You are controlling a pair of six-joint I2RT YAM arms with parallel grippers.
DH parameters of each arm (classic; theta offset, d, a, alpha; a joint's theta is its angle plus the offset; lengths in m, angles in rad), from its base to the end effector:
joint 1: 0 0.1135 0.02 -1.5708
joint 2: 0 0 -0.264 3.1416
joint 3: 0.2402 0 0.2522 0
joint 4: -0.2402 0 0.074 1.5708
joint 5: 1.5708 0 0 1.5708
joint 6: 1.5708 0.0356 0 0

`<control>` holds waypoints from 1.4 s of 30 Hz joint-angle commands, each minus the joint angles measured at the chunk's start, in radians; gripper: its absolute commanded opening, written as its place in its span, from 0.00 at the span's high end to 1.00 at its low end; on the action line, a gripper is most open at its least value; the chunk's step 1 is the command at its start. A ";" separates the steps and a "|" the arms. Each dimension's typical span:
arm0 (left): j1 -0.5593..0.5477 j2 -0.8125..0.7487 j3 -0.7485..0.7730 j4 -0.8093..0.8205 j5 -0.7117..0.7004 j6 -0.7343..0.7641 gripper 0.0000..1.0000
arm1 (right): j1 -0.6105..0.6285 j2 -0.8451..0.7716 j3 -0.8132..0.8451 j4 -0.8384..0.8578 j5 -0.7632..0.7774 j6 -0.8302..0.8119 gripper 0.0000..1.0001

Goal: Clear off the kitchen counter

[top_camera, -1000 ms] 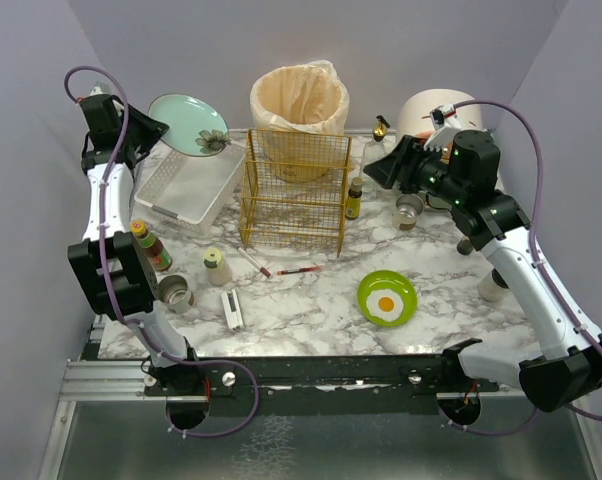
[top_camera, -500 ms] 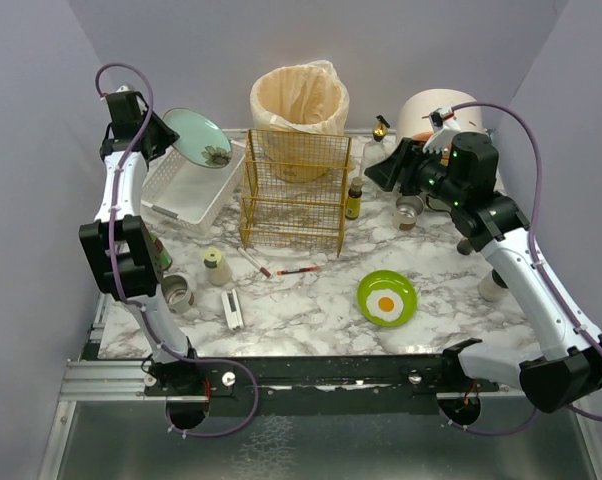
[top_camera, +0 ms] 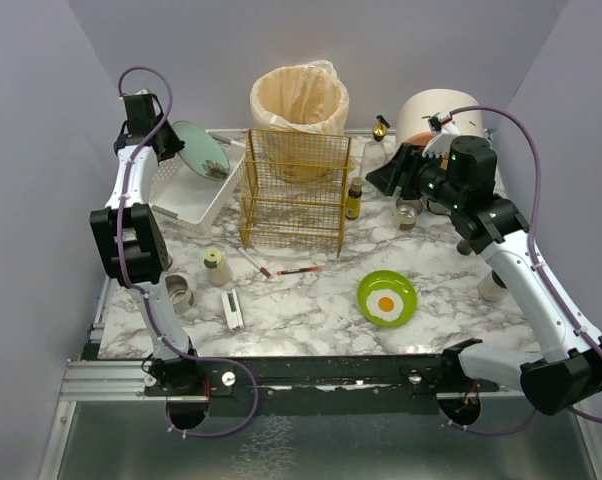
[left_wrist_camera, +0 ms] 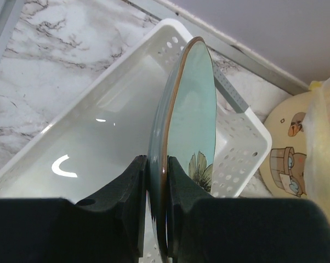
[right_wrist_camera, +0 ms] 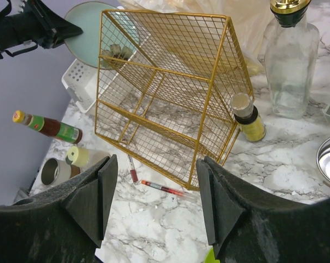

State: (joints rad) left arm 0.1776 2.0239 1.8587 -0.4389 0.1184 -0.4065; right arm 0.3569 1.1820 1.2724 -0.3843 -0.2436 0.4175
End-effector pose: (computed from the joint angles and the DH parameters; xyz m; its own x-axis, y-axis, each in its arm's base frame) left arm 0.4703 0.0801 0.3076 -0.4820 -0.4854 -0.7294 -0.2943 0.8738 -0.3870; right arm 0.2428 0.0997 0.4082 -0.4733 0.2435 -0.8466 -0.3976 0.7985 0.4520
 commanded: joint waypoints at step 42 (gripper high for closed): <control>-0.017 0.185 0.111 0.053 0.022 0.051 0.40 | 0.000 0.007 -0.002 -0.015 -0.013 0.001 0.34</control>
State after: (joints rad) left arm 0.1658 2.1815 1.9354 -0.4145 0.1120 -0.3504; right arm 0.3569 1.1843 1.2701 -0.3912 -0.2451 0.4183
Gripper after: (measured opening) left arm 0.574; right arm 0.657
